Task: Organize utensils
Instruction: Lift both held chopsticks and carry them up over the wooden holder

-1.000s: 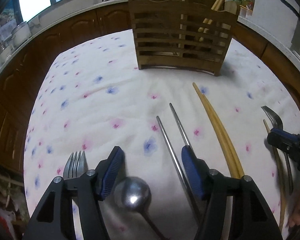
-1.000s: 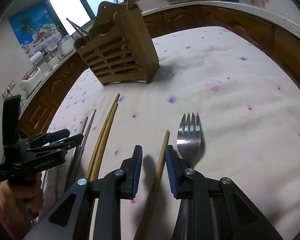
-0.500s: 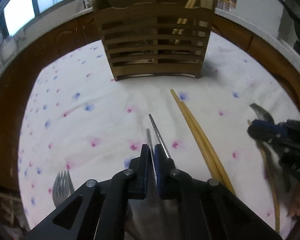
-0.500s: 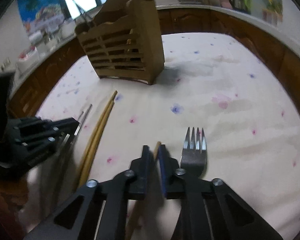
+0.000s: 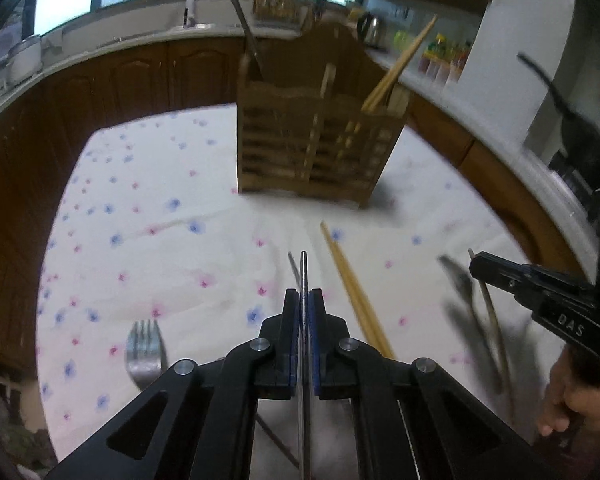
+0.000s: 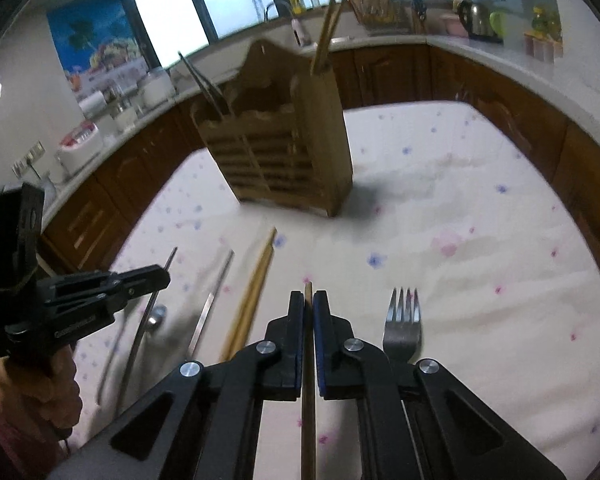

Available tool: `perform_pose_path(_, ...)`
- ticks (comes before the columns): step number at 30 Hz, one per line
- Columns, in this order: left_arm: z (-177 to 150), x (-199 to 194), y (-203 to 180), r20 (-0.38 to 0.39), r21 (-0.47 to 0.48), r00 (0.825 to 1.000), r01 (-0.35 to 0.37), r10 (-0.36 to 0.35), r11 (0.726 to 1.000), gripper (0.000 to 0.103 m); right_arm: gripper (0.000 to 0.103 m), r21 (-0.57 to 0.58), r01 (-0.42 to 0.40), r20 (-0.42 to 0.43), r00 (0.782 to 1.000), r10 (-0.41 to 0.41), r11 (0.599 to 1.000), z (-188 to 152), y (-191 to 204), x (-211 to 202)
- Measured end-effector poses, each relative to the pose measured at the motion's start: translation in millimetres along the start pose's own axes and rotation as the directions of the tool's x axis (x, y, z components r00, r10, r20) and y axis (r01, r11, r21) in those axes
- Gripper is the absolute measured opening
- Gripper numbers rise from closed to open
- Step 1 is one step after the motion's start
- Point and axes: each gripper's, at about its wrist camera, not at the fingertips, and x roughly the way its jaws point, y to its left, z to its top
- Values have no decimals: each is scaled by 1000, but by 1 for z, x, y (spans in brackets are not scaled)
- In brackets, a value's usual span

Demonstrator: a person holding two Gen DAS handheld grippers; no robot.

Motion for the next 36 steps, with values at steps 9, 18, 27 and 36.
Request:
perform_pose_path(9,-7,-78,0,134,-1,990,34,-34,999,3,4,-7,-38,142,989,39,999,23,16,-52)
perform_pose_path(18,-19,-134,0,226,13,973,51,-53,999,3,4,-26,-39,248,968,44,999,37,27,-89)
perform_pose_path(27,-19,-149,8,267,3,962,54,-53,999,3,4,-39,-31,300,953,41,999,43,32,-106)
perform_pose_path(36,-16,-153,15,290,-15,956,53,-47,998,3,4,-44,-30,307,951,42,999,45,34,-108)
